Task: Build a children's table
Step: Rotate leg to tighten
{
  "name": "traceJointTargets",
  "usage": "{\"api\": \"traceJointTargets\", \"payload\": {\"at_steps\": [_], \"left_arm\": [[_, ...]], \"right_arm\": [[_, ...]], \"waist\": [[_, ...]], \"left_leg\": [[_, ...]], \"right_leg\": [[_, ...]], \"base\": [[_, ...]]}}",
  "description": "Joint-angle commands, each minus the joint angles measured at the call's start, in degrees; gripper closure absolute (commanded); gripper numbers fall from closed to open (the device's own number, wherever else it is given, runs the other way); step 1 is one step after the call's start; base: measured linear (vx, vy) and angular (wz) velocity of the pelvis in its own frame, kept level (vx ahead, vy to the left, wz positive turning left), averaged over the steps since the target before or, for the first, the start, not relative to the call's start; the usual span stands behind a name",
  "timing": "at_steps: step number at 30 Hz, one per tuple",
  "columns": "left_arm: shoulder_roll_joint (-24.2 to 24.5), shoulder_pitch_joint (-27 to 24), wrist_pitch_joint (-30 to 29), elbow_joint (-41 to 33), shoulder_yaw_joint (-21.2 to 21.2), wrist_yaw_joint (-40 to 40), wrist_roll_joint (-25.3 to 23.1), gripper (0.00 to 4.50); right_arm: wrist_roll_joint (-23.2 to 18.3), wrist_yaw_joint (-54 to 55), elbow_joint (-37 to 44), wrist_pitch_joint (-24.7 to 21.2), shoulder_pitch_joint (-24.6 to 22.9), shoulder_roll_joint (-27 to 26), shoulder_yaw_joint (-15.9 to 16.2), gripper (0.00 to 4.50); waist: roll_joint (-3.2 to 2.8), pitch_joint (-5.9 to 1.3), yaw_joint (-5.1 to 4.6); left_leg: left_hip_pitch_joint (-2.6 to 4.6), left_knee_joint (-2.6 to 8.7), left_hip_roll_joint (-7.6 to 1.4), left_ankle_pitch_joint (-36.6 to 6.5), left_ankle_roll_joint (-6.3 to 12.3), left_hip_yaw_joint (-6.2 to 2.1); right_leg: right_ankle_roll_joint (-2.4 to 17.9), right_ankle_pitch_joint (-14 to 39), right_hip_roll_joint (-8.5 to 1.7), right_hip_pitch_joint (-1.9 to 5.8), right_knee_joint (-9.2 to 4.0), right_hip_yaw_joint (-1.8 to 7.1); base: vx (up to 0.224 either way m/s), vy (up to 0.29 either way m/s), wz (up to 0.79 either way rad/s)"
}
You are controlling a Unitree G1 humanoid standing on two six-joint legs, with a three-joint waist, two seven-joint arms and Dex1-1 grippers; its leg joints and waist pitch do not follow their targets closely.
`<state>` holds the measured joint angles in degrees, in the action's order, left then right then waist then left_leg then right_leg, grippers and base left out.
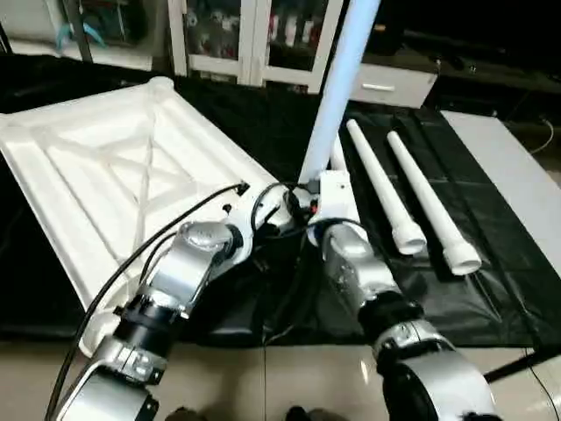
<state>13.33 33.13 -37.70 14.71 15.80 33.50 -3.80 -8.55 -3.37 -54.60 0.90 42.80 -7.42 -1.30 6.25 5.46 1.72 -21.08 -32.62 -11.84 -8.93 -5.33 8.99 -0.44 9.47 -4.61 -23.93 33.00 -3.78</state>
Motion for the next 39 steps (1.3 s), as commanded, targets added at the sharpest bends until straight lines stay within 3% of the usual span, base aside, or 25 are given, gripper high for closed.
{"api": "traceJointTargets", "payload": {"at_steps": [1,6,8,10,13,16,19,20,22,24,27,28,29,30,33,39], "left_arm": [[0.36,-0.70,-1.58,0.91,1.68,0.04,-0.56,4.50],[2.33,-1.81,-1.59,-0.21,2.29,3.43,-0.07,4.50],[2.94,-2.14,-1.73,-0.85,2.51,4.47,0.20,4.50],[4.52,-2.92,-1.45,-2.05,2.95,6.90,1.04,4.50],[6.82,-3.91,-1.66,-3.53,3.09,9.44,2.05,4.50],[8.79,-4.79,-1.50,-5.21,3.08,12.50,2.98,4.50],[10.67,-5.66,-1.60,-7.10,3.38,15.15,3.81,4.50],[11.29,-5.90,-1.54,-7.62,3.53,15.94,4.07,4.50],[14.26,-7.08,-1.65,-9.99,4.00,19.25,5.41,4.50],[15.49,-7.56,-1.49,-10.91,4.35,20.41,5.52,4.50],[17.38,-8.29,-1.47,-12.23,4.39,21.38,5.43,4.50],[17.33,-8.25,-1.54,-11.93,3.97,20.99,5.37,4.23],[17.33,-8.25,-1.54,-11.93,3.97,20.99,5.37,3.95],[16.76,-8.04,-1.30,-11.17,3.76,20.24,5.14,3.95],[15.95,-7.69,-0.79,-10.13,3.88,19.39,4.93,3.73],[16.11,-7.51,-0.31,-9.51,4.30,20.17,5.41,3.60]], "right_arm": [[0.95,-2.70,-3.05,-0.17,0.11,-1.80,1.23,1.78],[0.14,-7.50,-2.17,1.96,0.35,-1.20,1.11,1.78],[-0.35,-9.03,-0.87,1.66,-0.09,-0.89,1.14,1.22],[-1.04,-12.13,2.81,0.94,-1.42,0.34,1.49,1.08],[-2.16,-17.22,9.89,-1.77,-4.11,2.75,2.80,0.73],[-2.80,-21.59,17.07,-5.27,-6.71,5.30,4.19,0.48],[-3.09,-24.23,22.32,-7.86,-8.67,7.67,5.07,0.48],[-3.12,-24.92,23.88,-8.59,-9.25,8.44,5.28,0.48],[-3.79,-28.39,31.02,-12.39,-12.02,12.14,5.95,0.48],[-4.07,-29.57,32.63,-13.35,-12.74,13.42,6.07,0.48],[-4.47,-32.35,36.76,-16.35,-14.65,16.70,6.49,0.48],[-4.60,-33.77,37.87,-17.20,-15.46,18.20,6.67,0.41],[-4.60,-33.77,37.87,-17.20,-15.46,18.20,6.67,0.39],[-4.65,-34.21,37.98,-17.50,-15.73,18.67,6.59,0.39],[-4.67,-34.38,38.85,-18.56,-16.15,19.19,6.75,0.39],[-5.06,-35.08,41.60,-21.37,-17.04,19.85,7.46,0.39]], "waist": [[-1.41,-2.70,-0.27],[-1.60,-2.74,-0.29],[-1.59,-2.85,-0.48],[-1.59,-2.93,-0.40],[-1.59,-3.17,-0.14],[-1.59,-3.31,0.39],[-1.66,-3.64,0.64],[-1.53,-3.78,0.86],[-1.53,-3.89,1.21],[-1.50,-3.87,1.37],[-1.54,-3.78,1.81],[-1.47,-3.58,1.84],[-1.47,-3.58,1.84],[-1.55,-3.53,1.83],[-1.44,-3.44,1.86],[-1.34,-3.68,1.93]], "left_leg": [[1.13,4.77,-0.75,-31.28,-2.61,-0.71],[1.11,4.88,-0.83,-31.49,-2.58,-0.67],[0.59,5.09,-0.94,-30.32,-2.55,-0.76],[0.75,5.01,-0.90,-28.49,-2.16,-0.36],[0.34,5.02,-0.99,-23.38,-1.31,-0.03],[0.64,4.79,-1.00,-21.29,-0.82,0.40],[0.82,4.69,-1.15,-17.61,-0.58,0.75],[0.40,4.56,-1.10,-14.27,-0.26,0.94],[0.49,4.25,-0.96,-10.51,0.23,1.11],[0.50,4.10,-0.89,-7.71,0.88,1.31],[0.69,4.11,-0.96,-8.76,1.03,1.42],[0.63,4.28,-0.96,-11.28,0.11,1.35],[0.63,4.28,-0.96,-11.28,0.11,1.35],[0.63,4.37,-0.98,-14.00,-0.82,1.22],[0.72,4.46,-1.02,-16.03,-1.32,1.06],[0.60,4.32,-1.00,-14.85,-1.26,0.95]], "right_leg": [[4.70,31.71,-3.20,1.01,-5.13,1.46],[5.66,29.63,-3.09,0.94,-4.84,1.63],[6.24,27.78,-3.13,1.45,-4.47,1.70],[7.19,24.46,-2.90,1.29,-4.23,2.03],[8.44,18.84,-2.71,1.82,-3.50,2.31],[9.02,18.17,-2.71,1.72,-3.46,2.49],[10.10,14.03,-2.56,1.76,-2.97,2.58],[10.61,10.64,-2.55,2.31,-2.48,2.60],[11.16,5.61,-2.21,2.52,-1.83,2.63],[12.17,1.42,-2.02,2.55,-1.35,2.65],[12.50,3.54,-2.20,2.61,-1.51,2.74],[11.97,7.94,-2.30,2.53,-1.93,2.74],[11.97,7.94,-2.30,2.53,-1.93,2.74],[10.88,12.63,-2.42,2.43,-2.38,2.76],[9.72,16.59,-2.51,2.17,-2.81,2.77],[9.27,15.47,-2.42,2.23,-2.61,2.75]], "base": [[0.000,0.000,0.00],[0.000,0.000,0.00],[0.000,0.000,0.00],[0.000,0.000,0.00],[0.000,0.000,0.00],[0.020,-0.010,0.01],[0.035,-0.018,0.03],[0.053,-0.026,0.05],[0.055,-0.015,0.00],[0.028,-0.005,0.00],[0.000,0.000,0.00],[0.000,0.000,0.00],[0.000,0.000,0.00],[0.000,0.000,0.00],[0.000,0.000,0.00],[0.000,0.000,0.00]]}}
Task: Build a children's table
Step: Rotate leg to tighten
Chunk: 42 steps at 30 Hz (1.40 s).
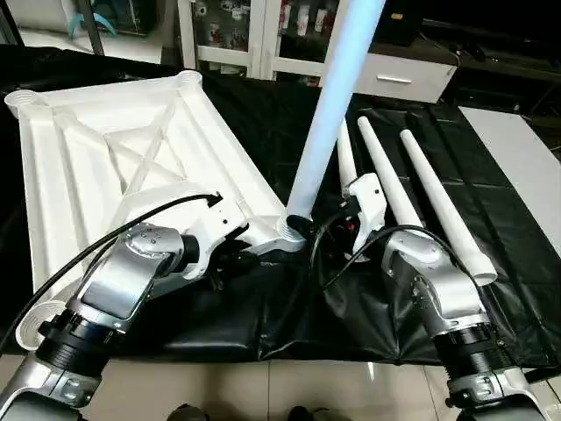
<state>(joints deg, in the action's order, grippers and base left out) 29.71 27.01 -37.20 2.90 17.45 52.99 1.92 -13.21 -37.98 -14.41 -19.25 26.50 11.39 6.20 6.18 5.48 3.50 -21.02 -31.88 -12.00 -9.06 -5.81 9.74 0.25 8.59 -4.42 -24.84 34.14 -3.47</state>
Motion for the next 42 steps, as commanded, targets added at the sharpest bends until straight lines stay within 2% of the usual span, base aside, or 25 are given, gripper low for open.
{"api": "traceJointTargets", "payload": {"at_steps": [1,3,4,5,7,10,12,17,18,21,30,37,42], "left_arm": [[-0.29,-1.35,-0.76,2.42,2.60,0.71,-0.34,3.60],[-0.52,-1.26,-0.73,2.79,2.16,0.70,-0.16,3.60],[-0.73,-1.16,-0.63,3.23,1.69,0.65,0.14,3.76],[-0.81,-1.07,-0.40,3.67,1.47,0.65,0.30,3.97],[-0.83,-1.07,-0.50,3.90,1.36,0.90,0.62,3.99],[-0.68,-1.45,-1.20,3.67,1.48,2.29,1.72,4.36],[-0.49,-1.74,-1.07,3.58,1.84,2.86,1.81,4.45],[-0.09,-2.23,-0.70,3.06,2.83,4.15,1.79,4.48],[0.17,-2.48,-0.69,2.48,3.30,4.73,1.84,4.48],[0.63,-2.82,-0.54,1.74,4.08,5.30,1.64,4.48],[1.33,-3.18,-0.01,1.35,4.71,6.11,1.27,4.48],[1.55,-3.36,0.15,1.24,4.75,6.29,1.06,4.50],[1.52,-3.36,0.12,1.20,4.74,6.44,1.04,4.50]], "right_arm": [[-0.45,-0.59,1.42,-1.24,-0.75,1.08,-0.02,0.39],[-0.42,-0.83,1.34,-1.22,-0.78,1.22,0.05,0.39],[-0.06,-0.99,0.80,-0.90,-0.72,1.43,0.23,0.39],[0.29,-1.11,0.26,-0.60,-0.63,1.58,0.39,0.39],[0.51,-1.23,-0.26,-0.43,-0.53,1.69,0.45,0.39],[1.71,-2.85,-1.68,-1.19,-0.21,2.84,1.90,0.39],[2.66,-3.37,-2.82,-0.58,0.04,3.26,2.84,0.39],[2.93,-3.42,-6.10,0.78,1.74,2.53,2.97,0.39],[3.21,-3.49,-7.12,1.27,2.32,2.32,3.06,0.39],[3.21,-3.72,-8.22,1.75,2.98,1.95,3.13,0.39],[3.32,-5.83,-10.73,3.94,4.00,1.19,3.76,0.39],[2.98,-6.81,-12.07,5.23,4.04,0.84,3.15,1.12],[2.64,-7.41,-12.60,5.67,3.92,0.56,2.99,1.45]], "waist": [[-1.29,-3.74,0.18],[-1.32,-3.81,0.20],[-1.30,-3.84,0.21],[-1.51,-4.21,0.30],[-1.37,-4.14,0.29],[-1.38,-4.09,0.37],[-1.43,-4.07,0.39],[-1.33,-4.26,0.23],[-0.95,-4.27,0.18],[-1.22,-4.24,0.23],[-1.20,-4.03,0.41],[-1.24,-4.12,0.43],[-1.22,-4.09,0.43]], "left_leg": [[0.54,3.58,-0.86,-14.29,-0.73,0.20],[0.60,3.48,-0.84,-13.55,-0.68,0.27],[0.55,3.42,-0.79,-13.10,-0.59,0.33],[0.62,3.33,-0.79,-12.73,-0.62,0.29],[0.52,3.29,-0.77,-12.43,-0.43,0.35],[0.50,3.27,-0.74,-13.05,-0.32,0.36],[0.48,3.26,-0.76,-13.10,-0.37,0.30],[0.44,3.05,-0.75,-11.28,0.15,0.35],[0.41,3.00,-0.72,-11.08,0.31,0.42],[0.47,2.99,-0.78,-10.70,0.47,0.40],[0.60,3.09,-0.82,-13.34,-0.20,0.36],[0.54,3.01,-0.80,-12.35,-0.01,0.33],[0.52,3.03,-0.79,-12.82,0.06,0.31]], "right_leg": [[8.73,15.73,-2.64,3.15,-3.68,2.44],[9.23,14.38,-2.61,3.13,-3.54,2.44],[9.60,13.42,-2.56,3.18,-3.44,2.43],[9.84,12.81,-2.59,3.39,-3.26,2.40],[10.25,11.95,-2.55,3.40,-3.24,2.37],[10.14,13.34,-2.64,3.41,-3.40,2.38],[9.87,14.09,-2.66,3.46,-3.44,2.35],[11.03,10.95,-2.59,3.51,-2.99,2.35],[11.05,10.81,-2.57,3.57,-3.01,2.34],[11.39,10.55,-2.65,3.58,-2.88,2.35],[10.44,14.36,-2.73,3.37,-3.20,2.38],[10.71,12.66,-2.63,3.41,-2.96,2.37],[10.77,13.46,-2.68,3.43,-3.05,2.35]], "base": [[0.000,0.000,0.00],[0.000,0.000,0.00],[0.000,0.000,0.00],[0.000,0.000,0.00],[0.000,0.000,0.00],[0.000,0.000,0.00],[0.000,0.000,0.00],[0.000,0.000,0.00],[0.000,0.000,0.00],[0.000,0.000,0.00],[0.000,0.000,0.00],[0.000,0.000,0.00],[0.000,0.000,0.00]]}}
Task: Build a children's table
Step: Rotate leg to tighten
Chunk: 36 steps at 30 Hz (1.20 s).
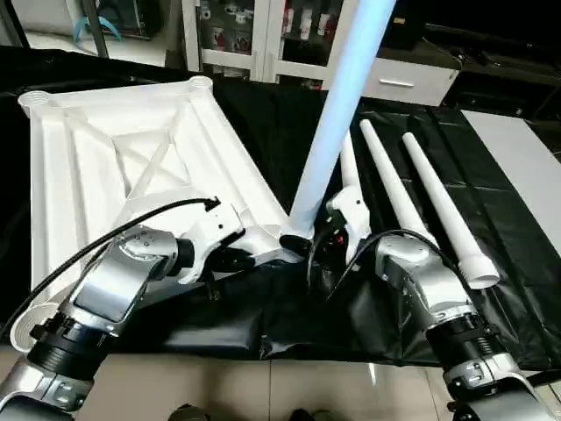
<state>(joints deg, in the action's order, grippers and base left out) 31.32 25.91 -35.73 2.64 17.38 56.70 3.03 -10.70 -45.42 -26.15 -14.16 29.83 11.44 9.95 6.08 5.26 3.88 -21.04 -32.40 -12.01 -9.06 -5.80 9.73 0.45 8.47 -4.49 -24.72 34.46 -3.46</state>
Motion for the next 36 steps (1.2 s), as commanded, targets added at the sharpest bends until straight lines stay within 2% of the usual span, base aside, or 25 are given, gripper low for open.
{"api": "traceJointTargets", "payload": {"at_steps": [1,3,11,15,18,19,20,21,22,23,25,26,27,28,29,30,31,32,33,34,35,36], "left_arm": [[-0.10,-2.25,-1.33,1.49,4.82,2.72,-0.08,4.50],[-0.11,-2.25,-1.35,1.47,4.82,2.73,-0.05,4.50],[0.01,-2.25,-1.47,1.41,4.88,2.88,-0.01,4.50],[-0.37,-2.50,-2.27,1.36,4.34,1.74,-0.02,4.50],[-1.64,-2.33,-3.01,1.83,3.64,-0.06,-0.03,4.50],[-2.94,-2.01,-3.40,2.53,3.14,-1.68,-0.15,4.50],[-5.64,-1.26,-3.78,4.06,2.37,-5.21,-0.76,4.50],[-6.83,-0.92,-4.04,4.60,2.16,-6.46,-0.88,4.50],[-7.45,-0.74,-4.19,4.84,2.09,-7.04,-0.91,4.50],[-8.29,-0.47,-4.40,5.26,2.05,-8.09,-1.19,4.50],[-10.26,0.33,-4.99,6.47,2.00,-10.55,-2.00,4.50],[-11.35,0.96,-5.36,7.38,1.87,-12.00,-2.55,4.50],[-12.24,1.55,-5.58,8.26,1.60,-13.32,-2.97,4.50],[-13.16,2.29,-5.80,9.23,1.42,-14.79,-3.52,4.50],[-13.77,2.83,-5.80,9.92,1.34,-15.75,-3.89,4.50],[-16.16,4.61,-5.69,12.40,0.30,-19.07,-4.71,4.50],[-16.16,4.61,-5.69,12.40,0.30,-19.07,-4.71,4.50],[-17.36,5.68,-5.63,13.65,-0.24,-20.84,-5.22,4.50],[-17.54,5.91,-5.62,13.87,-0.27,-21.21,-5.37,4.50],[-17.78,6.36,-5.52,14.31,-0.25,-21.74,-5.69,4.50],[-17.76,6.51,-5.40,14.51,-0.25,-21.82,-5.78,4.50],[-17.77,6.60,-5.33,14.69,-0.28,-21.85,-5.83,4.50]], "right_arm": [[0.17,0.02,-0.92,0.65,0.52,0.46,-0.75,1.55],[0.21,-0.01,-1.00,0.72,0.44,0.41,-0.75,1.71],[0.24,-0.50,-1.31,0.94,-0.27,0.08,-0.56,1.79],[0.58,3.78,-2.79,1.09,-0.72,-1.88,-1.61,1.79],[1.01,9.29,-5.08,1.46,-0.24,-4.01,-3.18,1.80],[1.35,12.92,-6.82,1.87,0.19,-5.53,-4.02,1.80],[2.41,19.45,-10.28,3.08,1.18,-8.27,-4.95,1.80],[3.06,22.08,-11.91,3.73,1.79,-9.51,-4.96,1.80],[3.47,23.36,-12.79,4.10,2.15,-10.17,-4.89,1.80],[3.70,25.52,-14.22,4.40,2.89,-11.33,-5.09,1.80],[4.27,30.62,-17.87,5.18,4.85,-14.22,-5.62,1.80],[4.50,33.45,-19.91,5.85,6.08,-15.77,-5.93,1.80],[4.85,35.64,-21.45,6.35,7.05,-16.77,-6.01,1.80],[5.14,37.91,-23.30,6.69,8.23,-17.94,-6.04,1.80],[5.14,39.58,-24.62,6.97,9.07,-18.76,-6.32,1.80],[5.89,44.52,-28.85,8.60,11.82,-21.00,-6.99,1.80],[5.89,44.52,-28.85,8.60,11.82,-21.00,-6.99,1.80],[5.95,46.41,-31.15,9.94,13.33,-22.24,-7.43,1.80],[5.87,46.77,-31.66,10.26,13.65,-22.54,-7.56,1.80],[5.07,46.30,-32.63,11.10,14.37,-23.46,-8.11,1.80],[4.32,44.90,-32.87,11.83,14.71,-24.04,-8.47,1.81],[3.95,44.00,-33.36,12.54,15.10,-24.45,-8.88,1.81]], "waist": [[-1.14,-3.86,0.03],[-1.13,-3.89,0.04],[-1.20,-3.83,-0.01],[-1.07,-3.72,-0.08],[-1.18,-3.17,-0.57],[-1.05,-3.02,-0.79],[-1.11,-2.66,-1.07],[-1.12,-2.48,-1.56],[-1.11,-2.69,-1.90],[-1.27,-2.70,-2.01],[-1.30,-2.61,-2.72],[-1.54,-2.47,-2.84],[-1.52,-2.31,-3.28],[-2.30,-1.99,-3.70],[-2.20,-2.00,-4.25],[-2.67,-1.74,-4.26],[-3.01,-1.37,-4.08],[-3.07,-1.32,-3.49],[-3.30,-0.77,-1.57],[-1.21,-0.96,0.81],[1.31,-1.19,0.26],[1.50,-1.34,-0.82]], "left_leg": [[0.55,3.57,-0.80,-12.92,-0.02,0.30],[0.57,3.55,-0.79,-12.81,-0.03,0.32],[0.53,3.57,-0.78,-12.99,0.01,0.30],[0.53,3.63,-0.78,-13.54,-0.09,0.30],[0.59,4.07,-0.82,-18.17,-1.34,0.01],[0.77,4.17,-0.81,-21.15,-1.97,-0.26],[1.33,4.12,-0.73,-24.31,-2.51,-0.40],[1.56,4.21,-0.61,-27.10,-3.10,-0.85],[1.72,4.10,-0.41,-28.74,-3.30,-1.26],[1.74,4.11,-0.41,-29.07,-3.18,-1.43],[1.28,4.43,-0.41,-30.25,-3.16,-1.95],[1.49,4.47,-0.43,-31.40,-3.20,-2.10],[1.64,4.56,-0.39,-33.64,-3.22,-2.49],[2.15,4.79,-0.64,-37.25,-3.33,-2.81],[2.47,5.30,-1.13,-40.59,-3.10,-3.17],[2.44,5.84,-1.46,-42.33,-3.13,-3.35],[1.69,7.61,-2.34,-45.88,-2.96,-3.15],[1.20,8.56,-2.80,-47.12,-2.55,-2.65],[-1.05,12.01,-3.76,-50.14,-1.99,-0.45],[-0.51,11.57,-3.51,-45.09,-0.23,2.08],[3.76,4.63,-1.06,-38.36,-0.86,1.76],[2.12,-3.98,0.95,-15.68,0.92,-1.62]], "right_leg": [[10.45,13.94,-2.61,3.31,-3.39,2.33],[10.45,13.72,-2.60,3.31,-3.38,2.33],[10.63,13.47,-2.57,3.32,-3.34,2.32],[10.44,14.48,-2.63,3.24,-3.52,2.35],[8.94,21.59,-2.71,2.85,-4.20,2.23],[7.60,26.59,-2.85,2.76,-4.73,2.06],[6.38,31.29,-3.06,2.18,-5.44,2.03],[4.80,35.95,-3.05,2.00,-5.95,1.61],[3.18,39.12,-3.13,2.16,-6.45,1.16],[2.76,39.49,-3.24,2.26,-6.66,0.99],[2.13,39.50,-3.12,2.62,-7.01,0.39],[2.08,39.86,-3.09,2.49,-7.20,0.13],[1.64,40.53,-2.95,2.67,-7.80,-0.68],[1.83,40.28,-2.86,2.55,-8.22,-1.50],[2.14,36.95,-2.48,3.29,-8.16,-2.45],[2.69,35.40,-2.48,3.50,-7.62,-2.55],[3.76,30.74,-1.69,4.52,-5.29,-2.61],[4.20,27.81,-1.29,5.07,-3.50,-2.33],[4.89,22.80,-0.32,6.48,3.27,-1.98],[2.73,27.30,-0.67,5.40,5.46,2.09],[-0.82,45.80,-2.43,-0.36,-3.06,3.86],[-1.06,68.64,-10.06,1.18,-9.85,5.51]], "base": [[0.000,0.000,0.00],[0.000,0.000,0.00],[0.000,0.000,0.00],[0.000,0.000,0.00],[0.000,0.000,0.00],[0.000,0.000,0.00],[0.000,0.000,0.00],[0.000,0.000,0.00],[0.000,0.000,0.00],[-0.061,0.012,-0.09],[-0.060,0.018,-0.11],[0.000,0.000,0.00],[-0.057,0.026,-0.13],[-0.061,0.030,-0.08],[-0.085,0.045,-0.08],[-0.058,0.033,-0.02],[-0.059,0.018,0.07],[-0.090,-0.019,0.22],[-0.090,-0.019,0.22],[-0.027,-0.097,0.33],[0.029,-0.075,0.18],[0.062,-0.102,0.11]]}}
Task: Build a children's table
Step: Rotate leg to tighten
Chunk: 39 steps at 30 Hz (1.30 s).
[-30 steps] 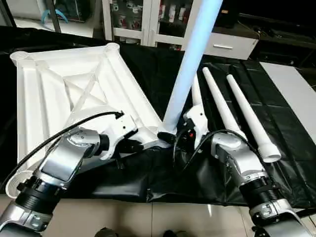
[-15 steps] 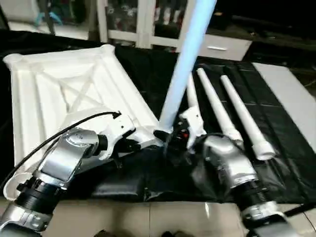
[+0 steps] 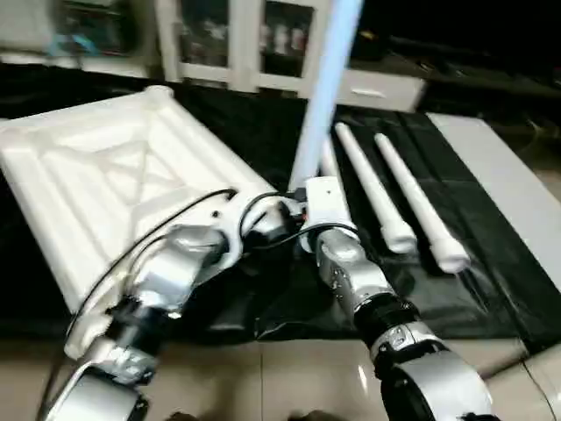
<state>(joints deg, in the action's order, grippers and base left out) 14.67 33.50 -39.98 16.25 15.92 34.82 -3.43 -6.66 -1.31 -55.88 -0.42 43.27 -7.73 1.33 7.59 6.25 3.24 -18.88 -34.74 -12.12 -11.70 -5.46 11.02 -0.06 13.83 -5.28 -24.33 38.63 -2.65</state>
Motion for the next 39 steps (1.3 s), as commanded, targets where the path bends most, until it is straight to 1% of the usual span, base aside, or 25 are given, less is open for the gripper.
{"api": "traceJointTargets", "payload": {"at_steps": [1,2,3,4,5,6,7,8,10,11,12,13,15,17,18,19,21,22,23,24,25,28,31,34,39], "left_arm": [[-1.01,-1.03,-1.05,1.09,1.18,0.10,0.60,4.50],[-0.73,-1.26,-0.99,1.01,1.23,0.34,0.45,4.50],[-0.55,-1.42,-0.97,0.93,1.27,0.49,0.36,4.50],[-0.06,-1.77,-0.78,0.90,1.43,0.91,0.14,4.50],[0.13,-1.90,-0.72,0.88,1.46,1.06,0.07,4.50],[0.53,-2.05,-0.41,1.12,1.56,1.32,0.07,4.50],[0.89,-2.15,-0.26,1.09,1.69,1.62,0.11,4.50],[1.18,-2.22,-0.18,0.95,1.79,2.01,0.15,4.50],[1.95,-2.47,0.00,0.41,2.09,3.00,0.22,4.50],[3.10,-2.86,0.33,-0.30,2.53,4.19,0.22,4.50],[3.81,-3.20,0.65,-0.76,2.70,5.06,0.34,4.50],[3.81,-3.20,0.65,-0.76,2.70,5.06,0.34,4.50],[5.85,-4.20,1.21,-2.19,3.46,7.67,0.63,4.50],[6.11,-4.33,1.27,-2.37,3.58,8.01,0.67,4.50],[8.45,-5.45,3.35,-3.98,4.79,11.58,1.04,4.50],[9.97,-6.15,3.54,-5.04,5.24,13.48,1.38,4.50],[12.26,-7.01,5.32,-6.19,6.13,16.23,1.42,4.50],[13.28,-7.37,5.52,-6.66,6.29,17.71,1.82,4.50],[14.50,-7.80,7.21,-7.44,6.69,19.85,2.21,4.50],[15.52,-8.18,7.28,-8.34,6.93,21.78,2.91,4.50],[16.27,-8.42,7.11,-8.98,7.11,23.15,3.42,4.50],[19.16,-9.11,9.93,-10.77,8.14,28.60,4.64,4.50],[20.50,-9.36,11.86,-11.42,8.58,31.24,5.24,4.50],[21.80,-9.30,12.69,-11.63,8.76,33.89,5.79,4.50],[22.18,-8.64,13.88,-10.53,8.88,34.53,5.18,4.50]], "right_arm": [[-0.44,-1.19,-3.83,-0.57,1.91,-5.57,-0.56,1.81],[-0.78,-2.24,-4.15,-0.08,2.18,-5.74,-0.95,1.81],[-0.95,-2.72,-4.29,0.16,2.30,-5.80,-1.17,1.81],[-1.74,-4.49,-4.36,1.37,2.44,-5.76,-1.56,1.81],[-1.95,-5.03,-4.33,1.76,2.46,-5.69,-1.63,1.25],[-2.24,-5.94,-4.43,3.20,2.58,-5.26,-1.63,1.11],[-2.49,-6.96,-3.96,3.85,2.44,-4.86,-1.61,1.11],[-2.61,-7.49,-3.44,3.93,2.27,-4.53,-1.64,1.11],[-2.74,-9.00,-1.77,3.82,1.70,-3.63,-1.48,0.70],[-2.87,-10.81,0.86,3.22,0.80,-2.52,-1.12,0.67],[-2.78,-12.20,2.87,2.49,0.12,-1.68,-0.69,0.67],[-2.78,-12.20,2.87,2.49,0.12,-1.68,-0.69,0.49],[-3.50,-16.61,9.04,-0.27,-2.19,0.66,0.57,0.49],[-3.58,-17.14,9.77,-0.61,-2.48,0.98,0.76,0.49],[-3.93,-21.32,15.10,-3.05,-4.73,3.77,2.44,0.49],[-4.18,-24.28,18.17,-4.79,-6.13,5.91,3.62,0.49],[-4.01,-28.37,21.50,-6.79,-7.79,8.94,5.14,0.49],[-4.24,-31.34,23.18,-7.93,-8.70,10.75,6.08,0.49],[-4.29,-34.18,24.82,-8.76,-9.62,12.46,6.78,0.49],[-4.37,-36.68,26.10,-9.40,-10.40,13.98,7.38,0.49],[-4.51,-38.69,27.00,-9.84,-10.95,15.12,7.85,0.49],[-5.16,-43.56,30.57,-11.88,-12.86,18.15,8.78,0.49],[-5.35,-45.64,32.17,-12.79,-13.64,19.52,9.33,0.49],[-5.37,-47.97,34.57,-14.56,-14.42,21.78,10.89,0.49],[-4.00,-49.01,35.05,-14.83,-14.60,22.85,12.19,0.49]], "waist": [[-0.44,-3.03,0.52],[-2.29,-4.00,1.22],[-2.56,-4.27,0.18],[-2.78,-4.12,-0.31],[-2.91,-3.64,-0.48],[-2.45,-2.97,-1.07],[-2.39,-3.32,-1.15],[-2.41,-3.53,-1.54],[-2.32,-3.72,-1.55],[-2.41,-3.40,-1.45],[-2.32,-3.41,-1.50],[-2.25,-3.55,-1.42],[-2.52,-3.55,-1.20],[-2.62,-3.83,-1.22],[-2.41,-3.74,-0.97],[-2.71,-3.95,-0.89],[-2.72,-4.08,-0.81],[-2.75,-4.32,-0.77],[-2.67,-4.40,-0.51],[-2.74,-4.47,-0.36],[-2.80,-4.48,-0.18],[-2.71,-4.56,0.07],[-2.55,-4.45,0.14],[-2.60,-4.19,0.24],[-2.58,-4.22,0.24]], "left_leg": [[-3.87,1.66,0.27,-9.47,-0.38,-3.96],[-2.47,4.14,-0.51,-7.35,-1.77,-3.88],[-0.19,5.09,-0.59,-9.79,-2.15,-2.93],[-0.19,5.88,-0.54,-10.92,-2.17,-2.43],[-0.29,6.28,-0.63,-14.29,-2.14,-2.32],[0.58,6.12,-0.14,-26.79,-2.17,-2.41],[1.05,5.78,0.03,-27.88,-1.99,-2.43],[0.27,6.16,-0.09,-27.06,-1.49,-2.87],[-0.59,6.53,-0.24,-23.96,-1.13,-2.92],[-0.53,6.56,-0.23,-22.36,-0.68,-2.63],[-0.56,6.58,-0.26,-22.10,-0.64,-2.59],[-1.00,6.67,-0.29,-19.80,-0.56,-2.57],[-0.86,6.63,-0.37,-18.48,-0.61,-2.38],[-1.12,6.65,-0.63,-15.24,-0.68,-2.14],[-1.07,6.61,-0.50,-14.53,-0.46,-2.15],[-1.12,6.41,-0.69,-13.29,-0.07,-1.82],[-1.06,6.27,-0.69,-12.26,0.33,-1.64],[-1.11,5.99,-0.66,-9.98,0.57,-1.39],[-1.44,5.88,-0.54,-7.01,1.10,-1.33],[-1.46,5.82,-0.55,-5.74,1.32,-1.30],[-1.41,5.69,-0.56,-2.50,1.90,-1.22],[-1.17,5.55,-0.44,-0.91,2.56,-1.01],[-1.15,5.65,-0.47,-2.24,2.51,-1.00],[-0.93,5.97,-0.76,-6.73,0.67,-1.03],[-1.03,5.95,-0.76,-7.34,-0.25,-1.03]], "right_leg": [[0.18,54.49,-8.68,5.34,-10.66,4.20],[2.26,41.77,-6.49,4.90,-9.46,2.69],[5.54,19.33,-2.66,2.02,-7.31,1.08],[8.73,7.21,-1.68,2.43,-6.45,0.79],[9.30,8.27,-1.56,2.31,-6.79,0.71],[6.11,26.26,-1.76,1.28,-8.96,0.45],[5.38,28.82,-2.19,0.99,-9.46,0.59],[4.80,29.32,-2.46,1.67,-9.55,0.57],[4.67,26.93,-2.58,2.27,-9.44,0.58],[4.70,26.68,-2.64,1.88,-9.66,0.83],[4.77,26.79,-2.66,1.88,-9.66,0.87],[4.71,25.97,-2.75,2.19,-9.49,1.00],[5.22,23.91,-2.67,2.06,-9.36,1.18],[7.13,17.57,-2.28,2.23,-8.56,1.45],[7.10,16.77,-1.98,2.52,-8.61,1.36],[8.18,13.19,-1.90,2.44,-8.19,1.61],[9.02,11.67,-1.77,2.35,-8.04,1.65],[10.49,8.49,-1.85,2.38,-7.63,1.75],[11.52,4.74,-1.71,2.86,-7.22,1.67],[11.85,3.02,-1.71,2.99,-7.02,1.67],[13.40,-2.25,-1.57,3.13,-6.39,1.67],[15.09,-5.10,-1.36,3.31,-6.11,1.60],[14.98,-3.08,-1.56,3.44,-6.29,1.63],[13.30,4.65,-1.92,3.21,-7.01,1.77],[12.33,6.67,-1.96,3.08,-7.12,1.84]], "base": [[0.131,0.019,-0.28],[0.131,0.019,-0.28],[0.082,0.043,-0.14],[0.000,0.000,0.00],[0.000,0.000,0.00],[0.000,0.000,0.00],[0.000,0.000,0.00],[0.000,0.000,0.00],[0.000,0.000,0.00],[0.000,0.000,0.00],[0.000,0.000,0.00],[0.000,0.000,0.00],[0.000,0.000,0.00],[0.000,0.000,0.00],[0.000,0.000,0.00],[0.000,0.000,0.00],[0.026,-0.012,0.04],[0.060,-0.026,0.07],[0.060,-0.026,0.07],[0.063,-0.015,0.03],[0.060,0.004,0.00],[0.038,0.006,0.00],[0.000,0.000,0.00],[0.000,0.000,0.00],[0.000,0.000,0.00]]}}
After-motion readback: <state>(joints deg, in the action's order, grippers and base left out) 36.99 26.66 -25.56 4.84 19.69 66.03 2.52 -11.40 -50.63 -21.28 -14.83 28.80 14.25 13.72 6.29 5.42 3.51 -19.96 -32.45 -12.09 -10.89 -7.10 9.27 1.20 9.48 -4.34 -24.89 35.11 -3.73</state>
